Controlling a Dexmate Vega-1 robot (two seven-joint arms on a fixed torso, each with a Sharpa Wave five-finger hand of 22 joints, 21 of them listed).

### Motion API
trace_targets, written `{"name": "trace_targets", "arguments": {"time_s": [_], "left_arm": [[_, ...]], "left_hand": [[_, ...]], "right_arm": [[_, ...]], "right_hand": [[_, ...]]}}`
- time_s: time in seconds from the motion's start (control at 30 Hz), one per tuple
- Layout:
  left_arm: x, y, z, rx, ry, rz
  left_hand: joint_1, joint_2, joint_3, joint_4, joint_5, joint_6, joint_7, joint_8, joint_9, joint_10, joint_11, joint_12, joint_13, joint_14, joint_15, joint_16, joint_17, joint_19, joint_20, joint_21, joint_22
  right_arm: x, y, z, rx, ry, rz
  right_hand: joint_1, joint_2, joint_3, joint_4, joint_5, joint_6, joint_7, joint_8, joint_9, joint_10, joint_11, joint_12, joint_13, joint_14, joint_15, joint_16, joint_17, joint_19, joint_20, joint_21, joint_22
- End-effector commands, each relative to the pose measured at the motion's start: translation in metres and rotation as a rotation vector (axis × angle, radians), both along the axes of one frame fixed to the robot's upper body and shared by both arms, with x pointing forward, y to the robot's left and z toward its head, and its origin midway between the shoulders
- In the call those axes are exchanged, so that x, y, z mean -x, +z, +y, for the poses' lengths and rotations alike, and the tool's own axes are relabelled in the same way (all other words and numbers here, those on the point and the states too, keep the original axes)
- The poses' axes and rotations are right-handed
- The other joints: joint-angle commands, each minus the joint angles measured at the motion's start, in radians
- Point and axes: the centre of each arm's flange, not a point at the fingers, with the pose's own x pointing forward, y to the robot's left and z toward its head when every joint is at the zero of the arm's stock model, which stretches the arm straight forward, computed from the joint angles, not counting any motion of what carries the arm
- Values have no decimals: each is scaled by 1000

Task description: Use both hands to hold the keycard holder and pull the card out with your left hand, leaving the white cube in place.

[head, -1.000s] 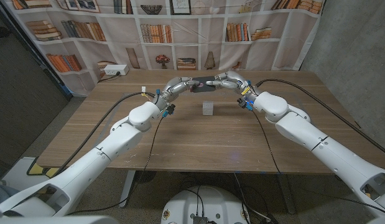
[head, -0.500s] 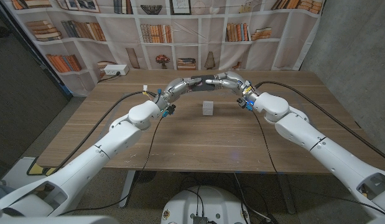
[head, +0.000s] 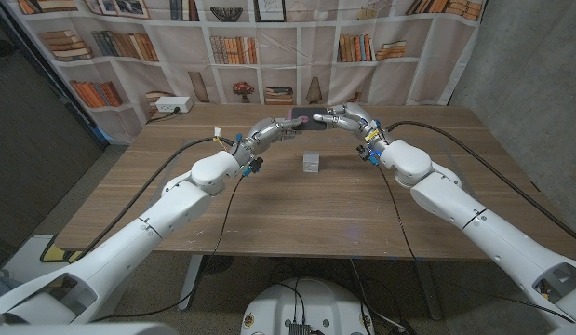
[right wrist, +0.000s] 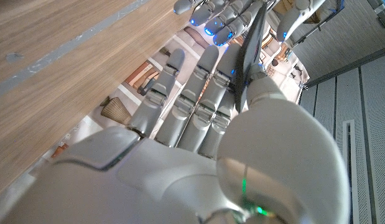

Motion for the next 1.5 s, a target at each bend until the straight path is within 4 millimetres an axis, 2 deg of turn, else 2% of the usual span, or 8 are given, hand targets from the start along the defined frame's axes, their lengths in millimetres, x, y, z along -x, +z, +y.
{"name": "trace_targets", "arguments": {"time_s": [0.03,0.17,0.2,0.3,0.67,0.77,0.83,1.5], "left_arm": [[1,-2,6,73,-9,12],[-2,-5,8,115,-11,32],[-3,-6,8,122,-12,35],[-4,-6,8,125,-16,37],[-5,-7,6,125,-18,41],[-5,-7,5,127,-13,40],[-4,-6,4,125,-16,38],[-6,-3,4,121,-22,40]], "left_hand": [[18,34,19,-3,0,46,1,9,0,50,-9,19,-11,51,-28,13,-2,34,0,13,5],[37,47,35,-12,3,87,1,14,-2,100,-11,31,-24,98,-57,18,-6,69,-9,22,4],[41,49,38,-14,4,92,-4,12,-2,115,-15,34,-29,112,-72,18,-6,77,-16,23,4],[39,55,43,-12,4,118,-11,15,-3,139,-15,37,-38,157,-87,24,-6,97,-37,26,3],[34,47,39,-12,2,113,-12,7,-4,136,-19,31,-45,163,-79,18,-7,97,-43,23,3],[34,47,41,-13,2,91,-28,-7,-3,101,-27,14,-48,146,-74,4,-7,93,-34,18,3],[37,46,42,-15,2,88,-28,-9,-3,100,-28,14,-48,140,-74,0,-7,91,-31,16,3],[70,63,65,-32,5,114,-27,-6,-2,127,-28,18,-56,150,-76,-4,-8,92,-31,13,3]], "right_arm": [[-3,-2,-8,-27,-66,-35],[-2,-3,-10,-39,-64,-38],[-2,-3,-11,-39,-63,-39],[-1,-3,-11,-37,-63,-43],[1,-5,-13,-42,-54,-35],[2,-6,-14,-52,-55,-31],[2,-7,-14,-52,-55,-31],[0,-7,-13,-50,-54,-26]], "right_hand": [[8,17,2,4,1,-1,-4,0,3,2,-6,-1,4,-3,-5,-1,3,2,10,-5,2],[7,16,0,5,1,-2,-6,0,4,1,-6,-2,3,-3,-5,-1,4,0,12,-7,2],[7,17,0,5,1,-2,-5,0,4,2,-7,-1,4,-3,-5,-1,4,0,13,-8,2],[7,18,0,6,0,-1,-6,0,5,2,-11,-1,5,-3,-5,-1,4,-7,15,-11,2],[7,17,-2,6,0,1,-11,0,5,1,-12,1,9,-15,-6,-5,4,-15,23,-16,3],[7,18,-3,7,0,1,-11,-1,5,-2,-12,0,9,-16,-6,-5,4,-18,23,-18,3],[8,17,-3,6,0,1,-12,-1,4,-2,-13,1,10,-19,-7,-6,3,-17,25,-18,3],[9,19,-5,7,-1,3,-13,-4,3,3,-12,2,8,-22,-7,-3,5,-20,31,-21,4]]}}
